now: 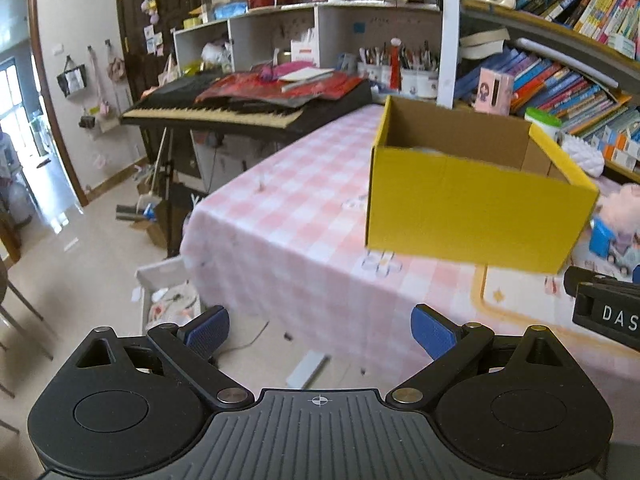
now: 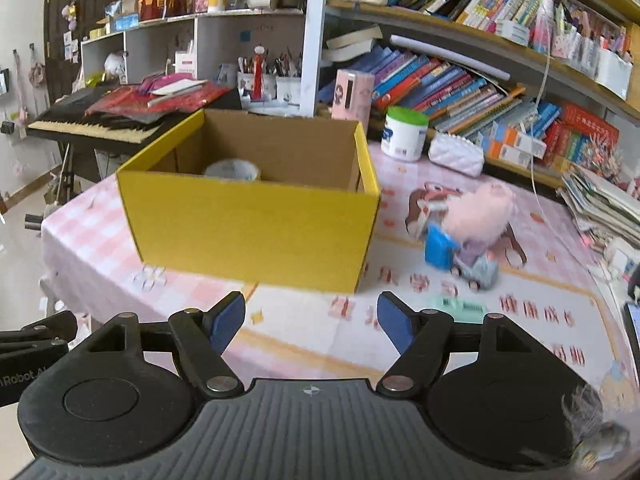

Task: Organize objects
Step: 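Withdraw both open grippers from the box back toward the toys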

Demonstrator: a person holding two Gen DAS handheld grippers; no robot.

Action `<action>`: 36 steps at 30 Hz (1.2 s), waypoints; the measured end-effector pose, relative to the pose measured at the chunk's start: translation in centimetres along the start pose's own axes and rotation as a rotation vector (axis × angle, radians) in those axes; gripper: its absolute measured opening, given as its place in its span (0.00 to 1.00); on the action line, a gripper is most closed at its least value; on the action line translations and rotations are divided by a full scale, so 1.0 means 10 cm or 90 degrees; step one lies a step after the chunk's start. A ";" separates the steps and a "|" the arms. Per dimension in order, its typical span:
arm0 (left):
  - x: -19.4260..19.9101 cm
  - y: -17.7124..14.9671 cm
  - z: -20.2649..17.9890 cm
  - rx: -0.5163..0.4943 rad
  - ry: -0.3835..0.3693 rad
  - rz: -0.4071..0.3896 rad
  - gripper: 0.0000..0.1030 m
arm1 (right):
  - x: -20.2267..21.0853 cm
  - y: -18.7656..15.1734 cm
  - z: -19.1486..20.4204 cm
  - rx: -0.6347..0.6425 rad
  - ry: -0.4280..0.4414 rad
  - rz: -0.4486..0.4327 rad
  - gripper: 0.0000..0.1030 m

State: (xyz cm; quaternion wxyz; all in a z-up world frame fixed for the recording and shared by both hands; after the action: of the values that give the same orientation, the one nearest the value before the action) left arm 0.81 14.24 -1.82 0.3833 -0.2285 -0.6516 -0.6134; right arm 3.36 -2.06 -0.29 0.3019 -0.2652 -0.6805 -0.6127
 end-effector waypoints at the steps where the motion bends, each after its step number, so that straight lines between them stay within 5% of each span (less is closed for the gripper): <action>1: 0.02 -0.05 0.02 -0.003 0.001 0.004 0.96 | 0.03 -0.05 0.02 -0.003 -0.001 0.002 0.71; 20: 0.22 -0.53 0.08 -0.062 -0.038 0.044 0.96 | 0.38 -0.68 0.00 -0.054 -0.037 0.048 0.79; 36: 0.18 -0.40 -0.61 -0.160 -0.121 0.028 0.96 | 0.45 -0.77 -0.70 -0.159 -0.134 0.049 0.81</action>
State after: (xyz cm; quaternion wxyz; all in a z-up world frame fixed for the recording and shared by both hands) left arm -2.08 7.42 -3.19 0.3017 -0.3454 -0.5982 -0.6571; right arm -4.73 -9.92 -1.72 0.2164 -0.3894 -0.6163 -0.6494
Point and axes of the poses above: each gripper's, at about its wrist camera, not at the fingertips, and x roughly against the way its jaws point, z to its left, y to its top, the point moved 1 cm from there along -x, roughly the way its jaws point, and after that the axes turned 10 degrees about z, right-handed, at the moved point
